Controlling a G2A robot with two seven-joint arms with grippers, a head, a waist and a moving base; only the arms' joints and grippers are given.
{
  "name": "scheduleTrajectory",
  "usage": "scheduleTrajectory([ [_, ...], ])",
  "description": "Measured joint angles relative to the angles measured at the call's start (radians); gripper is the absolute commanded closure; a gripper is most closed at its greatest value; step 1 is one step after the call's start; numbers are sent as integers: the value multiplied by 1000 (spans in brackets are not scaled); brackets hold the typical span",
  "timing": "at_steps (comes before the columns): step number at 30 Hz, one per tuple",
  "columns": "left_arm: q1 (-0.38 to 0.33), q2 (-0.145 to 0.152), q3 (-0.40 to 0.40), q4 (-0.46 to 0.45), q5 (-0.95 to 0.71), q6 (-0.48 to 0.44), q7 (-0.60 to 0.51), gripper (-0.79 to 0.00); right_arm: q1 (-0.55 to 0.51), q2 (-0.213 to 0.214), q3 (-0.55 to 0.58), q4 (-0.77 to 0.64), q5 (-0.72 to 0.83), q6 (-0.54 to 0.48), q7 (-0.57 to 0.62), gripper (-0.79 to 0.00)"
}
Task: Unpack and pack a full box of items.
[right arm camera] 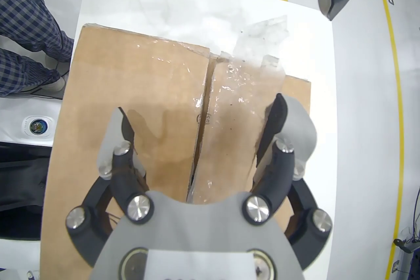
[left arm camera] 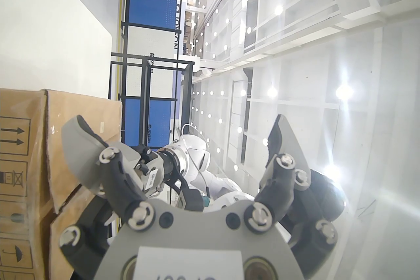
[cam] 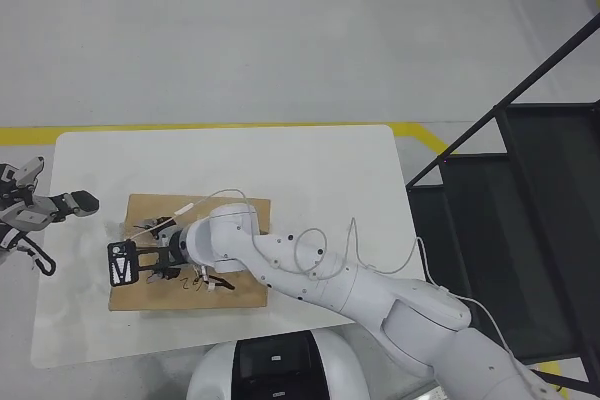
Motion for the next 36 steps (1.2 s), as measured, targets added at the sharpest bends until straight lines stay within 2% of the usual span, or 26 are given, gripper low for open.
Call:
scheduleTrajectory([
  [7, -2, -1, 0, 3, -1, 3, -2, -785, -3, -2, 10, -4, -4, -38, -9, -785],
  [21, -14, -1, -10, 17, 1, 1, 14, -785, 0, 14, 57, -73, -115, -72, -58, -785],
  [25, -19, 2, -28, 35, -4, 2, 19, -785, -20, 19, 115, -64, -17, -88, -85, -785],
  [30, -40, 15, -50, 81, 53, 38, -4, -785, -68, 40, 202, -71, 131, -146, -49, -785],
  [36, -75, 29, -56, 144, 90, 63, -131, -785, -164, 87, 329, -145, 326, -234, 75, -785],
])
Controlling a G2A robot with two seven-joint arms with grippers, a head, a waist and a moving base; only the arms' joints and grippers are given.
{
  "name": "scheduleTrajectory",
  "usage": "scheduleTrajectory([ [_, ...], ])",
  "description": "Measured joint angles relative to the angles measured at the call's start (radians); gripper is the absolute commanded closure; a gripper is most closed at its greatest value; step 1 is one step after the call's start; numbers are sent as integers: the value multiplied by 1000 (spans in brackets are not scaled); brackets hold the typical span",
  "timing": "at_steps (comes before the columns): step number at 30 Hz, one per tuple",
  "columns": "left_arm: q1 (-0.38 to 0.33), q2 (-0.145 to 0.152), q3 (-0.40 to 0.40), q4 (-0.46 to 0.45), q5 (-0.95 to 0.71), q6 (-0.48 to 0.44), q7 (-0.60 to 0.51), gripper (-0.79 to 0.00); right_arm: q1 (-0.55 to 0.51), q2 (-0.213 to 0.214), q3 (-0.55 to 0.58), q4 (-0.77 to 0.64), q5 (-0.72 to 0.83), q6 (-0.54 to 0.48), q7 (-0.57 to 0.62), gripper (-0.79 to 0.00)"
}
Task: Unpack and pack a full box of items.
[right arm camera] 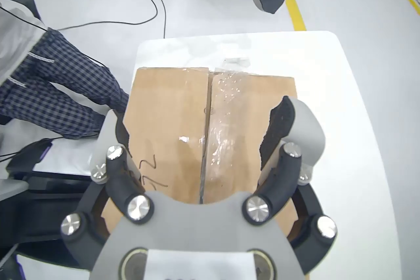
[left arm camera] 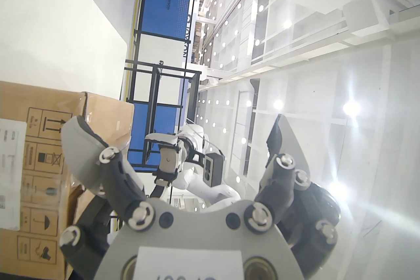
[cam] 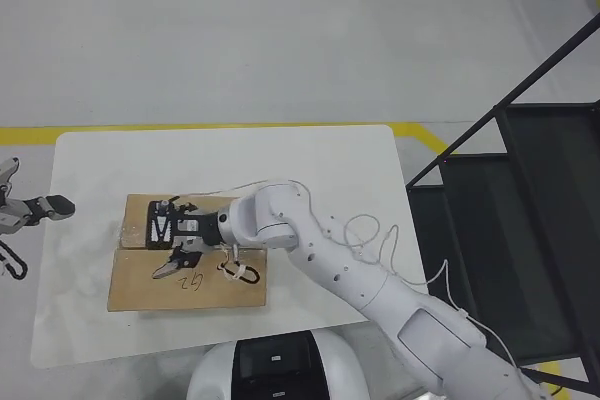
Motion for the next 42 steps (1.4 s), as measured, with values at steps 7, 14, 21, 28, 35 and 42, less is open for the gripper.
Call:
scheduleTrajectory([
  [7, -47, 0, 85, 20, 57, -47, -135, -785, -177, 73, 168, -208, 165, -63, 178, -785],
  [14, -55, 4, 189, -71, 73, -164, -132, -785, -411, 142, 352, -438, 320, -127, 227, -785],
  [21, -101, -10, 231, -119, 58, -256, -119, -785, -552, 183, 462, -510, 388, -208, 163, -785],
  [28, -114, 1, 341, -213, 7, -173, -132, -785, -558, 215, 440, -514, 452, -209, 122, -785],
  [35, -122, 63, 442, -273, 10, -119, -132, -785, -518, 247, 396, -486, 470, -209, 63, -785],
  [42, -122, 61, 440, -272, 10, -120, -132, -785, -507, 253, 378, -472, 465, -209, 26, -785],
])
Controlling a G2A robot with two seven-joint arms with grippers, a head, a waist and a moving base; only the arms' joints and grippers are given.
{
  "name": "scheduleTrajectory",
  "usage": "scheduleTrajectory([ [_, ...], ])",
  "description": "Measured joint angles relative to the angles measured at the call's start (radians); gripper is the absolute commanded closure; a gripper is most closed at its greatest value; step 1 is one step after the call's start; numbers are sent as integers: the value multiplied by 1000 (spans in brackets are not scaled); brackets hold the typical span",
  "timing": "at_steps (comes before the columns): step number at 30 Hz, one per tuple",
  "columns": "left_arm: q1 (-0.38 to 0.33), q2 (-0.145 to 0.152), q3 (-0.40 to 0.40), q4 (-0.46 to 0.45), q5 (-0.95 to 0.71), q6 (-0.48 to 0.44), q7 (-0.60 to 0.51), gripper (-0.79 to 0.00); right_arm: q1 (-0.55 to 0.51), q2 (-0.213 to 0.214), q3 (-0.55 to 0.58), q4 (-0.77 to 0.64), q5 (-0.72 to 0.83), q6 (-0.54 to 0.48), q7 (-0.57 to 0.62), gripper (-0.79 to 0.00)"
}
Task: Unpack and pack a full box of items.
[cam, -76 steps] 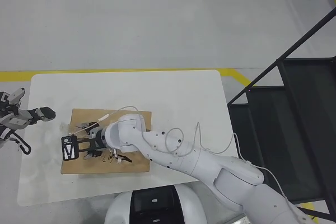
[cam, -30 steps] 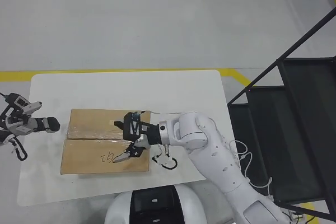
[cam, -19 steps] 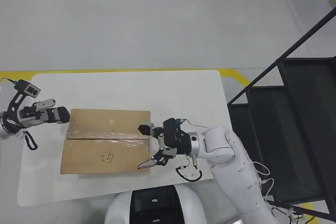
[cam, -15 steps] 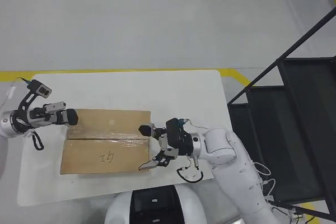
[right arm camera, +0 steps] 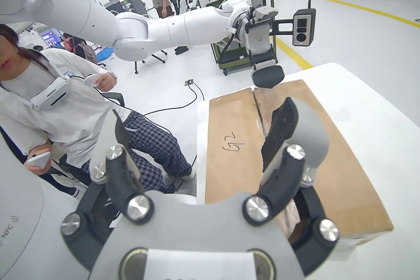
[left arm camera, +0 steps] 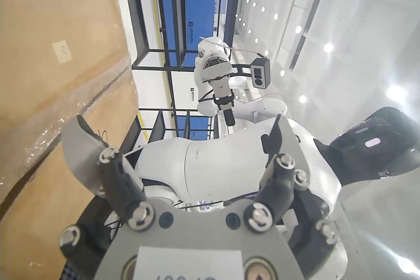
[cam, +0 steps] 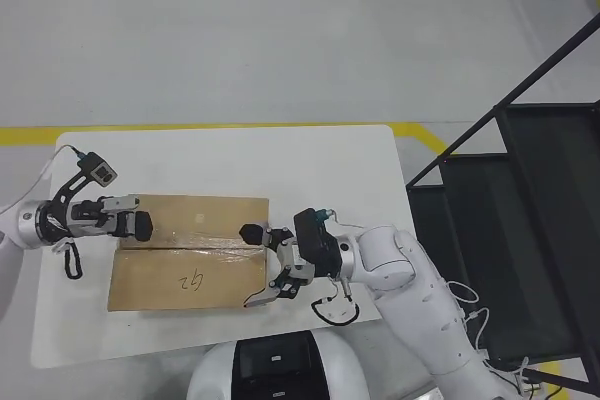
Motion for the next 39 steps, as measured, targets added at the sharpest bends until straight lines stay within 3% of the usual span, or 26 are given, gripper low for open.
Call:
scheduleTrajectory([
  [4, 0, 1, -5, -6, 10, -10, 10, -785, 0, 0, 0, 0, 0, 0, 0, -785],
  [7, 29, 3, -27, -83, 115, -92, 146, -785, 0, 0, 0, 0, 0, 0, 0, -785],
  [11, 81, 10, -82, -179, 289, -330, 316, -785, 0, 0, 0, 0, 0, 0, 0, -785],
  [14, 117, 16, -108, -204, 439, -487, 352, -785, 0, 0, 0, 0, 0, 0, 0, -785],
  [17, 142, 22, -123, -219, 541, -556, 380, -785, 0, 0, 0, 0, 0, 0, 0, -785],
  [25, 177, 65, -141, -274, 580, -515, 341, -785, 0, 0, 0, 0, 0, 0, 0, -785],
  [34, 177, 65, -141, -274, 579, -515, 340, -785, 0, 0, 0, 0, 0, 0, 0, -785],
  [39, 189, 59, -146, -272, 698, -516, 479, -785, 0, 0, 0, 0, 0, 0, 0, -785],
])
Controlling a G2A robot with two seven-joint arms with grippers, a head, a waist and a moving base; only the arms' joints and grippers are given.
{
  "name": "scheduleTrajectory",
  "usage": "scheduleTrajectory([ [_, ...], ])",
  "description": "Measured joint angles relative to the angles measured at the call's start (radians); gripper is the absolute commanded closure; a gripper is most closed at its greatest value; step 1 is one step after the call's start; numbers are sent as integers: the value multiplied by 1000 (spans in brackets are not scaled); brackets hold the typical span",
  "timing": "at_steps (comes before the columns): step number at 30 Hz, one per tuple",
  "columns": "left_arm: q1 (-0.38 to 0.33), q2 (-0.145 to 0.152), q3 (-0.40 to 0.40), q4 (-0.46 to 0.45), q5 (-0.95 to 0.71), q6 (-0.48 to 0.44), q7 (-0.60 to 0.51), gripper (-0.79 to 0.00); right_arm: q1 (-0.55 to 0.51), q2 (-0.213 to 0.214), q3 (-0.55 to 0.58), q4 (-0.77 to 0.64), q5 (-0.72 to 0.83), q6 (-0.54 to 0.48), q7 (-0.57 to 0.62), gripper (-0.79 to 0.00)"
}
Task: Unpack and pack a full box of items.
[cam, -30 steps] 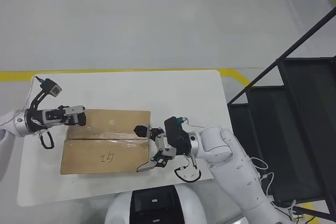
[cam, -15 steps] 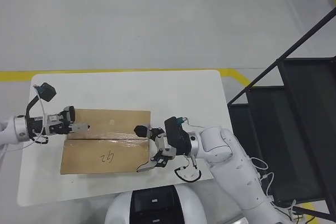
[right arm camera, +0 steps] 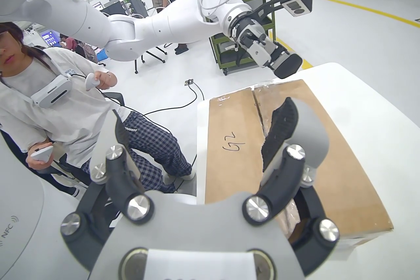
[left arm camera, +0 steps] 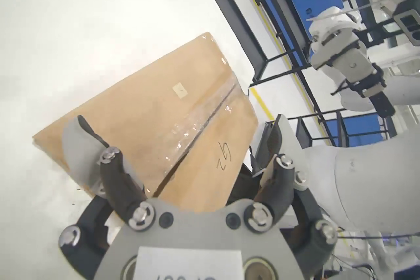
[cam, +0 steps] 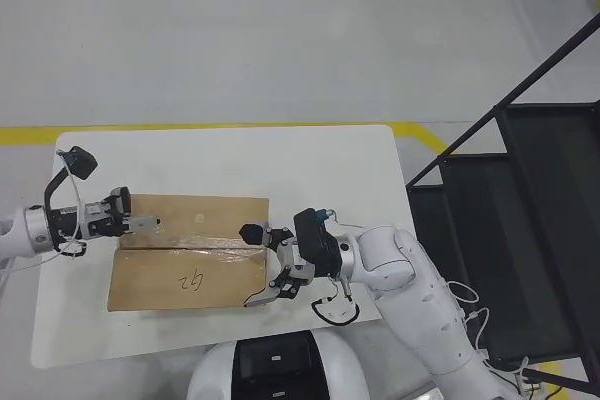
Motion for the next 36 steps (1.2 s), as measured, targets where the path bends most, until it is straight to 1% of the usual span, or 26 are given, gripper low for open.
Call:
scheduleTrajectory([
  [1, -1, -1, 0, 4, 19, -23, 22, -785, 0, 0, 0, 0, 0, 0, 0, -785],
  [2, -3, -1, -1, 12, 43, -67, 37, -785, 0, 0, 0, 0, 0, 0, 0, -785],
  [5, -16, 2, 4, 32, 122, -180, 45, -785, 0, 0, 0, 0, 0, 0, 0, -785],
  [7, -20, 7, 25, 22, 185, -221, 76, -785, 0, 0, 0, 0, 0, 0, 0, -785],
  [10, -31, 29, 62, 18, 298, -296, 157, -785, 0, 0, 0, 0, 0, 0, 0, -785],
  [11, -35, 39, 72, 24, 336, -332, 193, -785, 0, 0, 0, 0, 0, 0, 0, -785],
  [13, -43, 57, 86, 32, 385, -378, 240, -785, 0, 0, 0, 0, 0, 0, 0, -785],
  [16, -50, 85, 125, 5, 423, -388, 251, -785, 0, 0, 0, 0, 0, 0, 0, -785],
  [24, -104, 162, 276, -39, 347, -386, 249, -785, 0, 0, 0, 0, 0, 0, 0, -785],
  [26, -126, 183, 311, -39, 335, -386, 249, -785, 0, 0, 0, 0, 0, 0, 0, -785],
  [32, -188, 232, 408, -32, 301, -386, 249, -785, 0, 0, 0, 0, 0, 0, 0, -785],
  [36, -220, 262, 454, -42, 252, -386, 249, -785, 0, 0, 0, 0, 0, 0, 0, -785],
])
